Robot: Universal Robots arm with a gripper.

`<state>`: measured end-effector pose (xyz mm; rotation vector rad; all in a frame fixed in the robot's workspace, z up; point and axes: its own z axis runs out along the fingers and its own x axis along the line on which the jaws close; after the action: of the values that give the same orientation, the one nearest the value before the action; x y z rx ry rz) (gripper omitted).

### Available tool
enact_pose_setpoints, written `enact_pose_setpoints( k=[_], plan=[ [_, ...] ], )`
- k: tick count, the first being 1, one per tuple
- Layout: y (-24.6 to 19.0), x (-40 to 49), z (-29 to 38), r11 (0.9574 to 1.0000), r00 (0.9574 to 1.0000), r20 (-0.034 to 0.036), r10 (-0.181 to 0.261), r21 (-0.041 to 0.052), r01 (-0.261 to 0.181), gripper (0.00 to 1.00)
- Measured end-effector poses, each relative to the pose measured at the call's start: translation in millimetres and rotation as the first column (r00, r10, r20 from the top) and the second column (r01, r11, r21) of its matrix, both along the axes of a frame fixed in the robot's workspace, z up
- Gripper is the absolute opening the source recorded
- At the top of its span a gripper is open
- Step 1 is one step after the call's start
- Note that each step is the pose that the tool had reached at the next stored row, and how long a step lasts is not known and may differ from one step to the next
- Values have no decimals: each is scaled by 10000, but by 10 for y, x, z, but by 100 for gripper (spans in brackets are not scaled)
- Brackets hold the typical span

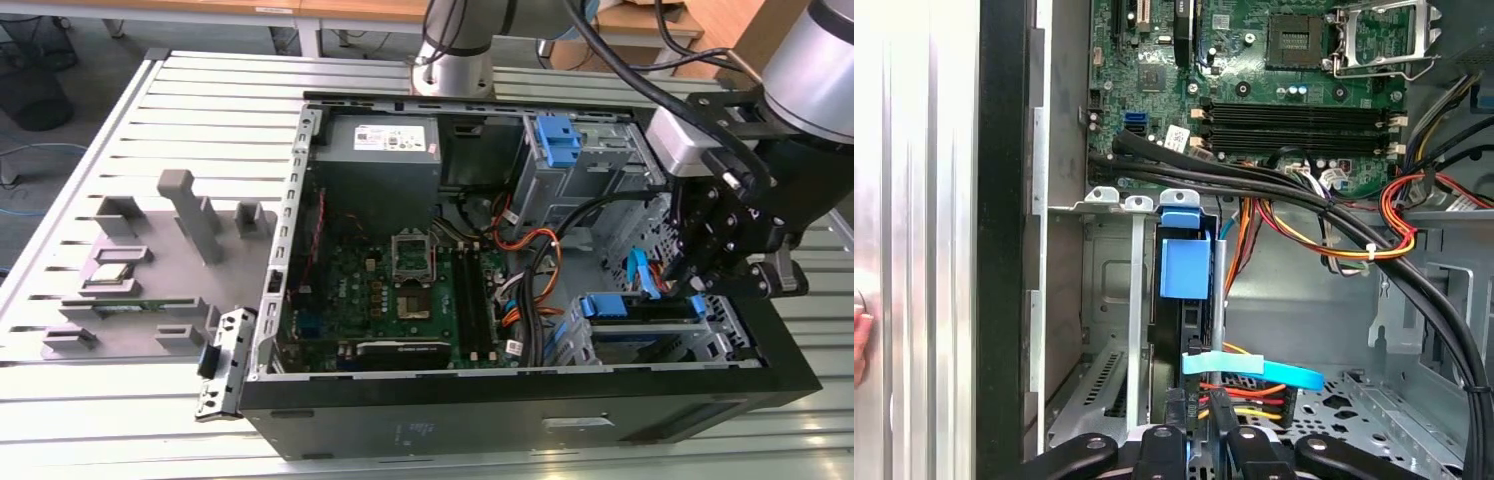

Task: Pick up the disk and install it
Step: 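Insert the second disk wire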

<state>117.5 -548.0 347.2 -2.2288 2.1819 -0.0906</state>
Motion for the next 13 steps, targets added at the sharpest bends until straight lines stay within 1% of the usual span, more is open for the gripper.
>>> enact_pose_setpoints(
  k=[2,3,5,6,11,13],
  plan=[
    [0,0,1,10000,10000,-2,0,-1,0,24],
    [0,1,1,10000,10000,-60,2,-3,-2,24],
    [0,6,-3,10000,9991,-413,0,-4,0,24],
    [0,8,-5,10000,9984,-570,0,-2,0,24],
    [0,8,-5,10000,9971,-756,0,-2,0,24],
    [0,7,1,10000,9971,-766,1,15,0,24]
  ],
)
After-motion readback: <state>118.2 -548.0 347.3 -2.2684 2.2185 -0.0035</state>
